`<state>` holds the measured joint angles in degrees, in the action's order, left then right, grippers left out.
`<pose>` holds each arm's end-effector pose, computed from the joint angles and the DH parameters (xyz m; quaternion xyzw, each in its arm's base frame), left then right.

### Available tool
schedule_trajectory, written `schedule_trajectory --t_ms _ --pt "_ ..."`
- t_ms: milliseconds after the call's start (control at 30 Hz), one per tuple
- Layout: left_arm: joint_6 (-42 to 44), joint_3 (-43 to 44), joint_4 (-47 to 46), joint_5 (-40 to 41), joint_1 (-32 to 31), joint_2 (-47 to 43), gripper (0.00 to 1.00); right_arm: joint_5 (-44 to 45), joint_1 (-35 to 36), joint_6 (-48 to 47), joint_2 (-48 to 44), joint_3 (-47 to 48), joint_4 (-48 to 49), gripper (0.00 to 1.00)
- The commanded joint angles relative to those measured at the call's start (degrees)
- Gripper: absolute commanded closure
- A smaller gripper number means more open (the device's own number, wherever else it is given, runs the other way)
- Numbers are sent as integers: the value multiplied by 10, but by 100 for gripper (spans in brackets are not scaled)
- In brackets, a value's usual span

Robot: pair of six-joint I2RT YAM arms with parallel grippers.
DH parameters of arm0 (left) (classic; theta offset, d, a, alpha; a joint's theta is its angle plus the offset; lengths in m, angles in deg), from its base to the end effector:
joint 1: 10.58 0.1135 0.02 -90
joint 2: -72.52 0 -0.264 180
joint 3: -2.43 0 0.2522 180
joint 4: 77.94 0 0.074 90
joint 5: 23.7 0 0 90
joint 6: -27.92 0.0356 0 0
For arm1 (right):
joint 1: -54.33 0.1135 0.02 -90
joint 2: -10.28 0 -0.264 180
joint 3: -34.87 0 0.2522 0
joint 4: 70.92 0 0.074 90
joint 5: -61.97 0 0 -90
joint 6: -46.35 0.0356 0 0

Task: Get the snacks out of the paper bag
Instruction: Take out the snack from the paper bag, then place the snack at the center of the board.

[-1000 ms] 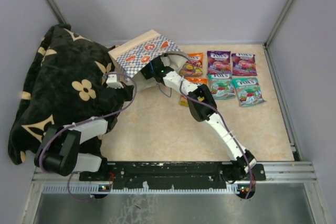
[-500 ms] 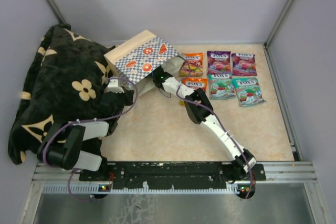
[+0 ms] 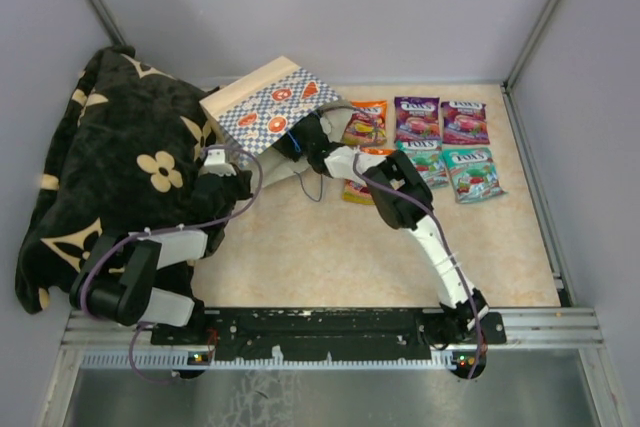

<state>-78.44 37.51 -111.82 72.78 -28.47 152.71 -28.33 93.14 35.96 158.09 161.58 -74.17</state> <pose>0.2489 -0.0761 0.1737 -0.0256 0.7721 -0.1448 0.6183 0.4507 0.3628 0.1182 0.2916 0.7881 0.4668 0.2756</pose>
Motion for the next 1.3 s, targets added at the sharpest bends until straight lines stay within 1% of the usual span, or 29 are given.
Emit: schedule_trajectory --t_ms 0,133,167,300,433,500,633,733,833,867,967,1067,1100,1133,1167,1200,1267 --pt "10 18 14 54 1 0 100 -8 -7 -38 -170 -137 60 100" --pt "9 21 14 72 1 11 100 7 -4 -85 -274 -249 34 100" --pt "9 21 13 76 1 13 100 10 -3 -93 -300 -293 32 100" --pt "9 21 9 84 1 20 100 7 -4 -110 -417 -437 62 100" --pt "7 25 11 90 1 23 100 -3 -6 -145 -520 -529 33 100" --pt "5 27 14 93 1 24 100 -18 -10 -162 -586 -570 8 100" --pt "1 26 18 97 1 19 100 -66 -20 -231 -707 -616 -71 100" --pt "3 27 20 95 1 14 100 -141 -24 -296 -770 -616 -156 100" --pt "5 28 28 93 1 5 100 -191 -24 -312 -809 -641 -247 100" --pt "5 27 31 93 1 2 100 -198 -24 -309 -824 -661 -254 100" --pt "8 25 39 89 1 -10 100 -194 -27 -296 -877 -727 -288 100" --pt "8 25 42 82 1 -16 100 -124 -27 -314 -916 -743 -351 100" --pt "7 27 43 78 2 -16 100 -102 -28 -326 -922 -735 -368 84" --pt "6 29 45 74 1 -16 100 -76 -27 -334 -926 -727 -376 39" --pt "5 31 47 69 1 -15 100 -57 -28 -338 -927 -716 -374 7" --pt "3 33 48 63 1 -14 100 -47 -28 -340 -924 -707 -354 2" --pt "0 37 53 48 1 -13 100 -62 -28 -330 -898 -695 -276 1"
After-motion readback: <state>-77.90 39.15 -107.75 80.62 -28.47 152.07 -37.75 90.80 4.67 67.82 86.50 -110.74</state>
